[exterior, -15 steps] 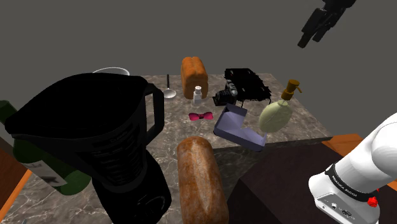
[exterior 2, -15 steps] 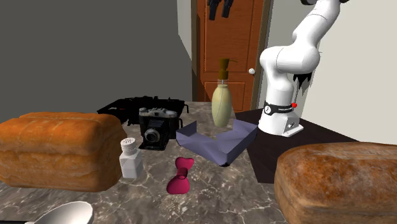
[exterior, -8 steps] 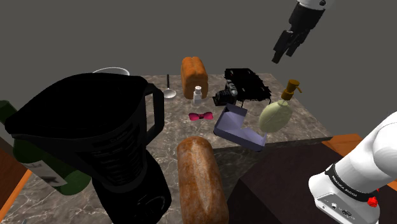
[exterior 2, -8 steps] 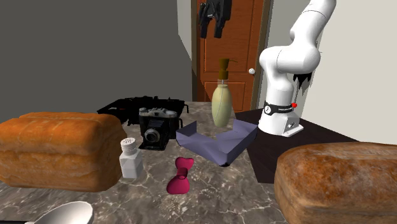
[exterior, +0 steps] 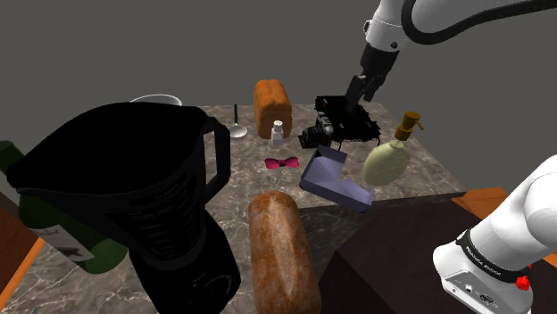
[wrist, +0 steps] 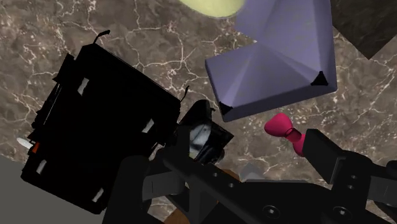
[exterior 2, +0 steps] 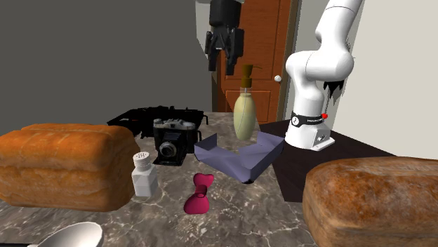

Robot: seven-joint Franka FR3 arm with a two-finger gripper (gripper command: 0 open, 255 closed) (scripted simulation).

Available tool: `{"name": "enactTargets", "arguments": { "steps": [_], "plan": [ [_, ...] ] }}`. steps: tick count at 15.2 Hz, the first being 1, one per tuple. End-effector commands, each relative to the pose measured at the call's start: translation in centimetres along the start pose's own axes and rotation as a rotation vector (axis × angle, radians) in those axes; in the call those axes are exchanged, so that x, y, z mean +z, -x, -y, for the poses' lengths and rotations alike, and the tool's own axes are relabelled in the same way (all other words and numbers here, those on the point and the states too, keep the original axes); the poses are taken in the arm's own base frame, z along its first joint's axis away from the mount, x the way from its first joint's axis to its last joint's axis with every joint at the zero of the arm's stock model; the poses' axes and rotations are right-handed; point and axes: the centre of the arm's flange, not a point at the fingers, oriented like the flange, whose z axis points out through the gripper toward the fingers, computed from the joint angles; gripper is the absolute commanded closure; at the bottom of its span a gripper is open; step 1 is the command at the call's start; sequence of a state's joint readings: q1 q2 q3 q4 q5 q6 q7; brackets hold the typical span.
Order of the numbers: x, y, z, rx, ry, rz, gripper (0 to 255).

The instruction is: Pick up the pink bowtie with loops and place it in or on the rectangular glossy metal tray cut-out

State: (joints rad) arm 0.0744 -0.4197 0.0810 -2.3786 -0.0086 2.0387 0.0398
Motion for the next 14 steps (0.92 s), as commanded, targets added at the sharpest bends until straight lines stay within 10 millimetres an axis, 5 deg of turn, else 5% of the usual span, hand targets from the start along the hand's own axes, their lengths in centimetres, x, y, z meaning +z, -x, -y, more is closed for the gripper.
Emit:
{"name": "enactTargets", "arguments": {
  "steps": [1,14],
  "plan": [
    [2.0,-1.2,1.3,-0.02,-0.005,0.007,0],
    [15.6,-8.7,9.1,-0.144,-0.036,0.061,0]
  ]
}}
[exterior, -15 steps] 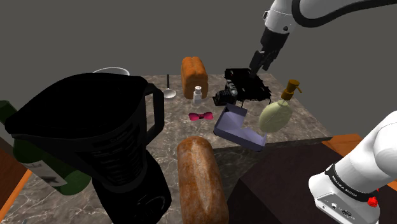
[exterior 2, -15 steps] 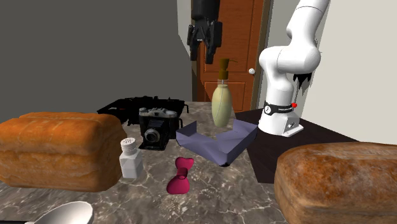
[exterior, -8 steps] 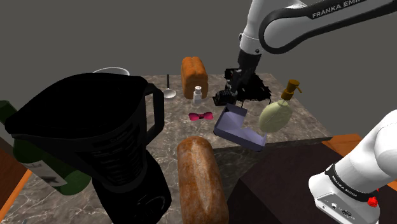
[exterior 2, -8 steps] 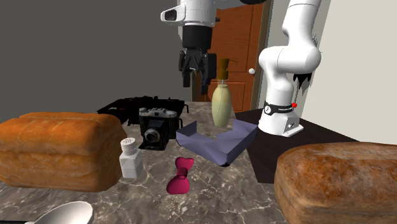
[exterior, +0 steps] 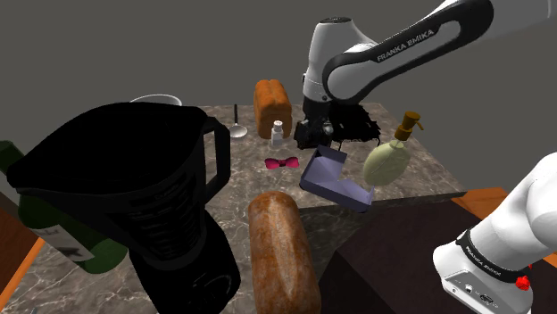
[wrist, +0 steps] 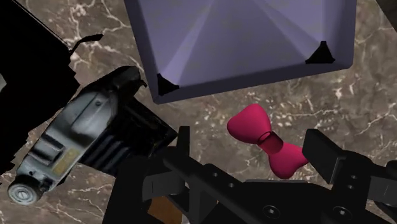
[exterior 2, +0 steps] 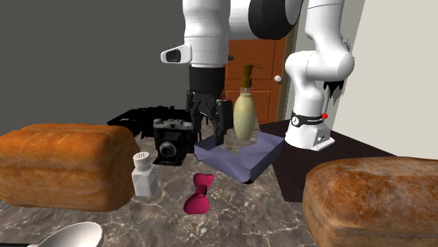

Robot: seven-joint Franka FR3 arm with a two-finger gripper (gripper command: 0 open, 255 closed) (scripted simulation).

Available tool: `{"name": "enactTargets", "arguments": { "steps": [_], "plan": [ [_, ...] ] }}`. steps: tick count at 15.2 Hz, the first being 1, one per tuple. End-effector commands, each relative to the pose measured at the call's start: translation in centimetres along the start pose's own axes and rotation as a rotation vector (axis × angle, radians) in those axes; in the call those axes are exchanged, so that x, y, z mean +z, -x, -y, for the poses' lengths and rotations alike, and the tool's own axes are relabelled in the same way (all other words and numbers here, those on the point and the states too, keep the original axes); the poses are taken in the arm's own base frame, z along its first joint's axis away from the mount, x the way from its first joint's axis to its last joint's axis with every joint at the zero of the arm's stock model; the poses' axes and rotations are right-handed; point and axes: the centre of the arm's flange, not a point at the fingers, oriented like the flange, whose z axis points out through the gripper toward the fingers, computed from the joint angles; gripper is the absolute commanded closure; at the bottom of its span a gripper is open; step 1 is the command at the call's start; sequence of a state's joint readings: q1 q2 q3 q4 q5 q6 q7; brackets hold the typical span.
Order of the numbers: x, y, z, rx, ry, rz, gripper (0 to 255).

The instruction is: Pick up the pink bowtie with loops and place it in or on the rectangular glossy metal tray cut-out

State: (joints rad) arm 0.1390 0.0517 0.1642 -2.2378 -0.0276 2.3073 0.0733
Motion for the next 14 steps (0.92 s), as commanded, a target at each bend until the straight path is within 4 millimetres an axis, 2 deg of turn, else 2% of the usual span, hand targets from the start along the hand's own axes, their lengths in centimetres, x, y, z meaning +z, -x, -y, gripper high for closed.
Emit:
{"name": "enactTargets", "arguments": {
  "steps": [1,4,11,14],
  "plan": [
    [2.5,-1.3,1.0,-0.019,-0.005,0.008,0],
    [5.2,-3.0,2.5,-0.045,-0.012,0.019,0],
    [8.9,-2.9,2.5,-0.045,-0.012,0.019,0],
    [9.2,-2.9,2.5,-0.045,-0.012,0.019,0]
  ]
}}
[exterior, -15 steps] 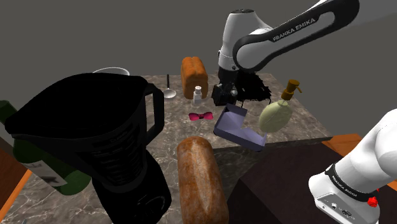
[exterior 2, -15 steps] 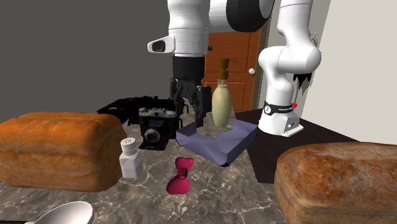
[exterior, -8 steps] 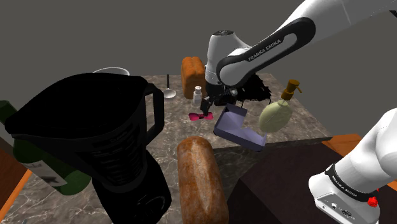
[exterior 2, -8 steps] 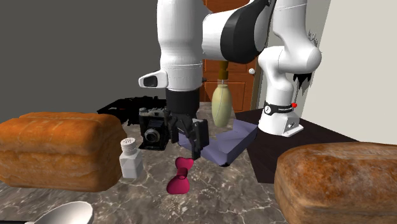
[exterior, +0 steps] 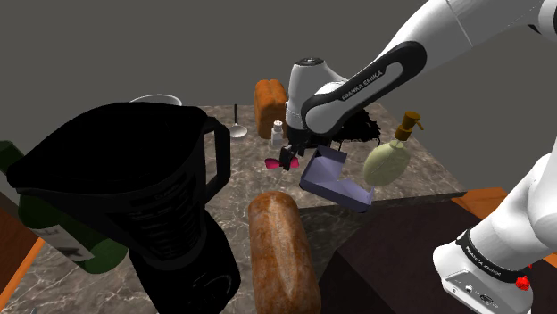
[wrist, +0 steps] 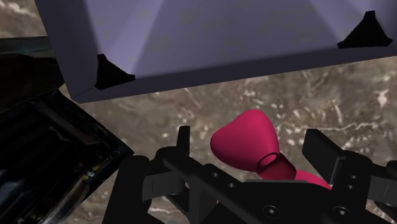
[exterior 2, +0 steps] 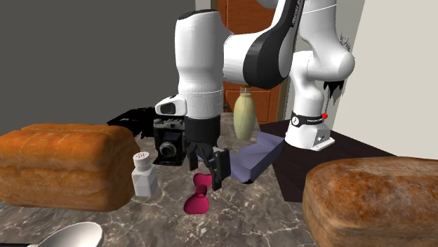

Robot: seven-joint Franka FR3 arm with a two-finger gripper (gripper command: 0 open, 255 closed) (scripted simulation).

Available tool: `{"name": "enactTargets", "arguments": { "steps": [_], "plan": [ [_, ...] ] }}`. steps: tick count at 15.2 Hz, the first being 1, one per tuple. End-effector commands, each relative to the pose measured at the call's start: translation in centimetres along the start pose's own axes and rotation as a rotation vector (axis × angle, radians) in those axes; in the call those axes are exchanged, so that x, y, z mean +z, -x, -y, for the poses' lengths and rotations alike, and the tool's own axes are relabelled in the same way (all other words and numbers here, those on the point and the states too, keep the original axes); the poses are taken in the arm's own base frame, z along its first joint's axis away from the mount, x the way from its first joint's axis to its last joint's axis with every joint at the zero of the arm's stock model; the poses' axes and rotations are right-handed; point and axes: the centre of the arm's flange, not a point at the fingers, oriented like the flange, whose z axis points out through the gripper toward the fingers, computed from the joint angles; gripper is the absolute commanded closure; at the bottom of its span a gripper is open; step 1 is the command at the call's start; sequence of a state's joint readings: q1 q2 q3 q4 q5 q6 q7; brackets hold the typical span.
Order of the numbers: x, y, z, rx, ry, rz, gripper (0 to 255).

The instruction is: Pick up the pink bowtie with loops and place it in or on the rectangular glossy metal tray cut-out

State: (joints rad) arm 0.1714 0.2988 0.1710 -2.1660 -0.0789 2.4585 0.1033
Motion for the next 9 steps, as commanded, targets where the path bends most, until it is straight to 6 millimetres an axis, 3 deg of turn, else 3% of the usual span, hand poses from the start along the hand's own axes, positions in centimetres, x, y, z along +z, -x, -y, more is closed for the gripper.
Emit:
{"name": "enactTargets", "arguments": {
  "steps": [1,5,6,9],
  "plan": [
    [0.12,0.0,-0.01,0.0,0.0,0.0,0],
    [0.11,0.0,-0.01,0.0,0.0,0.0,0],
    [0.11,0.0,-0.01,0.0,0.0,0.0,255],
    [0.11,0.0,-0.01,0.0,0.0,0.0,255]
  ]
}}
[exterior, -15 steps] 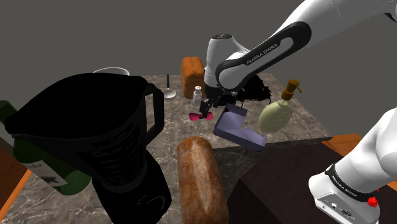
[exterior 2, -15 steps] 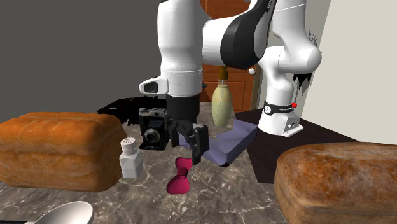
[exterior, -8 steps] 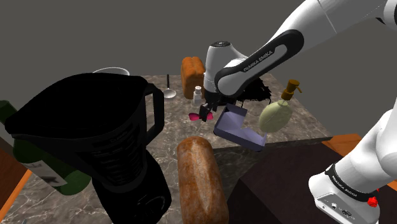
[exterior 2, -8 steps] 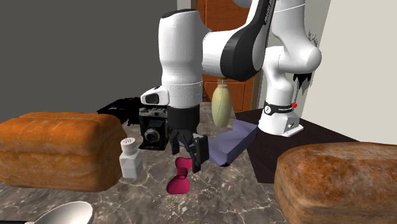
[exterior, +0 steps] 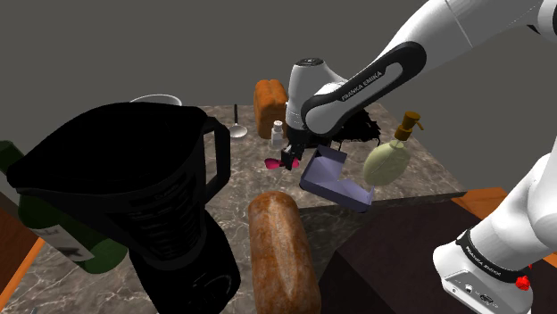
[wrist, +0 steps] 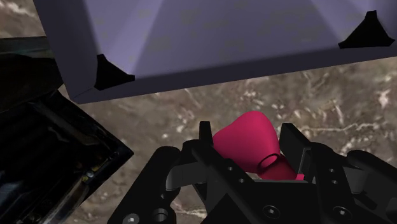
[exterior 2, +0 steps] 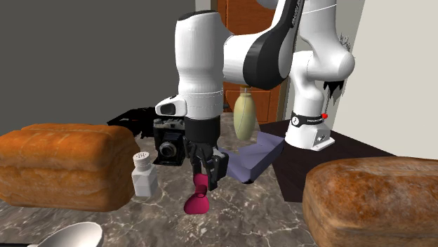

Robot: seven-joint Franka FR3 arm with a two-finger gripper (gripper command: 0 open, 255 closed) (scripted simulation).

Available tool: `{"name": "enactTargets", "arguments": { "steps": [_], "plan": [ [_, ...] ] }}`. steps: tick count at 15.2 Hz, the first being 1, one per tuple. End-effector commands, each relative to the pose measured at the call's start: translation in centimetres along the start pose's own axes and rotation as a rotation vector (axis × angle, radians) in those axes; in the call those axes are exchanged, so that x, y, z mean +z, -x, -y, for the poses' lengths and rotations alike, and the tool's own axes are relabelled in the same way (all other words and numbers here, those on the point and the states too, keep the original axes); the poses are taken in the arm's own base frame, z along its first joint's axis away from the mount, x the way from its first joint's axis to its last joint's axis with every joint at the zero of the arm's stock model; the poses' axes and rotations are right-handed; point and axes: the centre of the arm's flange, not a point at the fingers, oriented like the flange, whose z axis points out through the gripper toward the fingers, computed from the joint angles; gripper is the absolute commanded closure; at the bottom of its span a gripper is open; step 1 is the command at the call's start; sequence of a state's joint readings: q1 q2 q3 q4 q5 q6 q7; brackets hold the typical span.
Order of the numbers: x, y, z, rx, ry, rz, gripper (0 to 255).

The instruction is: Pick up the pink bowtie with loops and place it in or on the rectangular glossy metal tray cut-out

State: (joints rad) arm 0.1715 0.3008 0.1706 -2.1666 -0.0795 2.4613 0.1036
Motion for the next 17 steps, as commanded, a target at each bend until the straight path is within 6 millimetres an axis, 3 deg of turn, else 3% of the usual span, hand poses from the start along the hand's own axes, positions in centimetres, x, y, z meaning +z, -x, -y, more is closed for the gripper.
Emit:
{"name": "enactTargets", "arguments": {
  "steps": [1,6,17],
  "plan": [
    [0.0,0.0,0.0,0.0,0.0,0.0,255],
    [0.0,0.0,0.0,0.0,0.0,0.0,255],
    [-5.8,0.0,0.0,0.0,0.0,0.0,255]
  ]
}}
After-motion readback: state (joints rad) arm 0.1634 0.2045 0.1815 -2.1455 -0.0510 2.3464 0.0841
